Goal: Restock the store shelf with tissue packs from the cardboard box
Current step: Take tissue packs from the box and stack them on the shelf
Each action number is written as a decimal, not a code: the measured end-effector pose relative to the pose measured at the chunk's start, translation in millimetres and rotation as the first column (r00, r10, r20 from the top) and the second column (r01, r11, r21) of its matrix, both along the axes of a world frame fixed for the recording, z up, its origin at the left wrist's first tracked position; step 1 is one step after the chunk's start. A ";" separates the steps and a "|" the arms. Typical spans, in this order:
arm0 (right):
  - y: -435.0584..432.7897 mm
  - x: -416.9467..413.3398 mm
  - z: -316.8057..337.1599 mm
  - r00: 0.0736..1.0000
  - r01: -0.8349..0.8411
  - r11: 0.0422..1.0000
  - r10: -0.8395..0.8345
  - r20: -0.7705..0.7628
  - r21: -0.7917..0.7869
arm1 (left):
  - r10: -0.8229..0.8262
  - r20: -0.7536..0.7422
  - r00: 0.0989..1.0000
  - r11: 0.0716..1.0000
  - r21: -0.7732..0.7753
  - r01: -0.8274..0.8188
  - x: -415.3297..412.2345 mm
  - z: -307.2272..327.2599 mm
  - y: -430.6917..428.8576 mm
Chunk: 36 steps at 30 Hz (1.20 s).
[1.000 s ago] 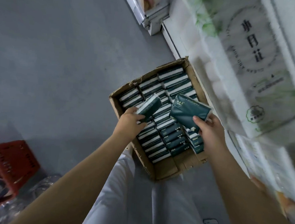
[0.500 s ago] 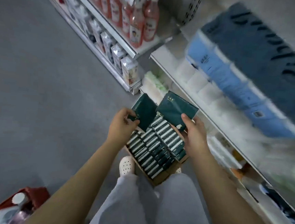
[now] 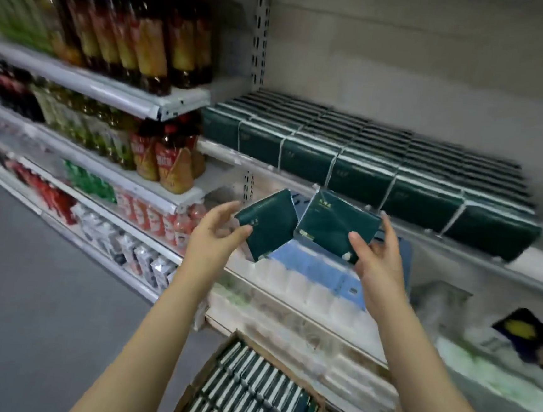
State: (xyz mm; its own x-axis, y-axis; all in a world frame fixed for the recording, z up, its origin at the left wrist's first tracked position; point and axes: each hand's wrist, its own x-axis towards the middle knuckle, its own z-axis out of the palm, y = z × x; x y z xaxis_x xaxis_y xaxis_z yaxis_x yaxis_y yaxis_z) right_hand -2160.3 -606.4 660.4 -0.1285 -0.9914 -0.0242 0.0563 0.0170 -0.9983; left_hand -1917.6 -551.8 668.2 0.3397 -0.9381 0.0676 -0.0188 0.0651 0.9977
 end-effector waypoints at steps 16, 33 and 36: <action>23.8 -274.1 96.6 0.990 0.077 0.947 -0.110 -0.091 -0.311 | -0.210 0.144 0.967 0.944 -0.226 0.239 -247.3 103.2 -33.2; -35.1 -390.1 89.9 0.951 0.298 0.922 -0.309 -0.006 -0.247 | -0.269 0.317 0.910 0.912 -0.221 0.346 -366.5 120.2 -120.8; -57.0 -389.1 87.8 0.929 0.353 0.915 -0.367 -0.041 -0.194 | -0.269 0.308 0.912 0.920 -0.198 0.338 -370.8 122.9 -149.0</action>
